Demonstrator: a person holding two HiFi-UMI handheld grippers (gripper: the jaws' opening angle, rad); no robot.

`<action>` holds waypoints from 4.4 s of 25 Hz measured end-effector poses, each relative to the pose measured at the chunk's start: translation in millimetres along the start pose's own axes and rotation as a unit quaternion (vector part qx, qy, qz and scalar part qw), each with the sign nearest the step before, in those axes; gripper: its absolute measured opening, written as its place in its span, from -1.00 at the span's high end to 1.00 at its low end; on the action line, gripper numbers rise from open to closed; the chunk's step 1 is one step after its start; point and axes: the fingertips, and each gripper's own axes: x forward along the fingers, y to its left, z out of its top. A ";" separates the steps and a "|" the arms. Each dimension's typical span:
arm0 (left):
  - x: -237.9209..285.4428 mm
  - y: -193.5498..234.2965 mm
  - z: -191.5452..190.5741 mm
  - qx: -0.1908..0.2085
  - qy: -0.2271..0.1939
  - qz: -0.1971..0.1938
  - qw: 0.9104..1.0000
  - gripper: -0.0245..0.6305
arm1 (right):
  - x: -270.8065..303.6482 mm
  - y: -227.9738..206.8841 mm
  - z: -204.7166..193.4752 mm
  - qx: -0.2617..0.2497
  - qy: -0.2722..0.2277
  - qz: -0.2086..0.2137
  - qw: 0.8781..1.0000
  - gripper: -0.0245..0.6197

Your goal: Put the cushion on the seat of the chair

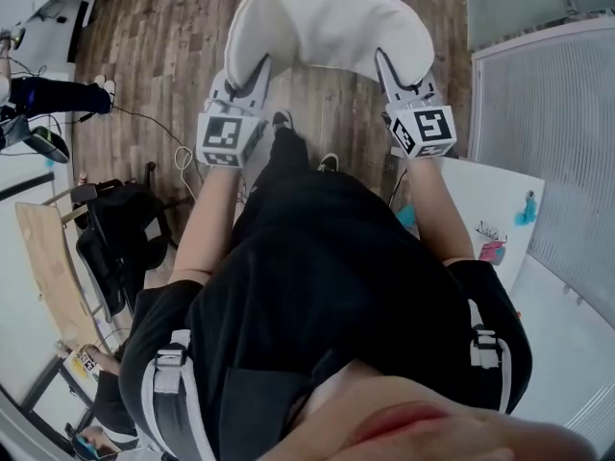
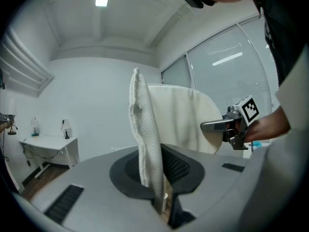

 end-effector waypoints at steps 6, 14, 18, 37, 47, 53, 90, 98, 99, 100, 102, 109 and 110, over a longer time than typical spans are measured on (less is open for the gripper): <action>31.3 34.3 -2.0 -0.005 -0.005 -0.016 1.000 0.77 | 39.6 -11.5 -0.3 -0.006 0.001 -0.012 1.000 0.74; 78.0 102.5 -9.7 -0.017 -0.002 -0.041 0.999 0.77 | 113.9 -20.0 1.6 -0.001 0.021 -0.034 0.999 0.75; 96.8 132.9 -10.9 -0.015 0.000 -0.052 0.999 0.77 | 147.6 -22.5 0.6 0.008 0.027 -0.050 0.998 0.75; 152.1 208.4 -13.8 -0.017 -0.003 -0.095 0.995 0.77 | 233.7 -38.0 5.0 0.013 0.048 -0.098 0.994 0.74; 201.2 204.9 -13.0 -0.012 0.016 -0.087 0.996 0.77 | 258.0 -88.7 -10.4 0.028 0.054 -0.092 0.994 0.74; 249.9 204.2 -12.3 -0.015 0.031 -0.062 0.997 0.77 | 284.6 -137.0 -24.5 0.030 0.061 -0.066 0.995 0.74; 404.9 217.8 -110.8 -0.049 0.160 0.004 0.986 0.77 | 378.2 -254.8 -150.3 0.091 0.149 0.056 0.983 0.74; 446.9 245.5 -213.0 -0.091 0.223 -0.025 0.970 0.76 | 424.6 -255.3 -249.3 0.120 0.219 0.049 0.967 0.74; 450.3 248.7 -227.8 -0.097 0.232 -0.027 0.968 0.76 | 429.8 -253.4 -263.3 0.126 0.228 0.049 0.964 0.73; 453.6 251.7 -242.8 -0.103 0.241 -0.028 0.965 0.76 | 434.7 -251.2 -277.7 0.133 0.238 0.050 0.961 0.73; 460.7 257.2 -273.2 -0.111 0.262 -0.032 0.958 0.76 | 443.2 -246.7 -306.8 0.150 0.258 0.050 0.953 0.73; 491.2 272.4 -375.4 -0.162 0.319 -0.052 0.932 0.75 | 471.9 -241.6 -403.8 0.192 0.316 0.047 0.928 0.72; 495.8 272.3 -388.2 -0.168 0.326 -0.055 0.929 0.75 | 475.1 -243.0 -417.3 0.198 0.323 0.046 0.924 0.72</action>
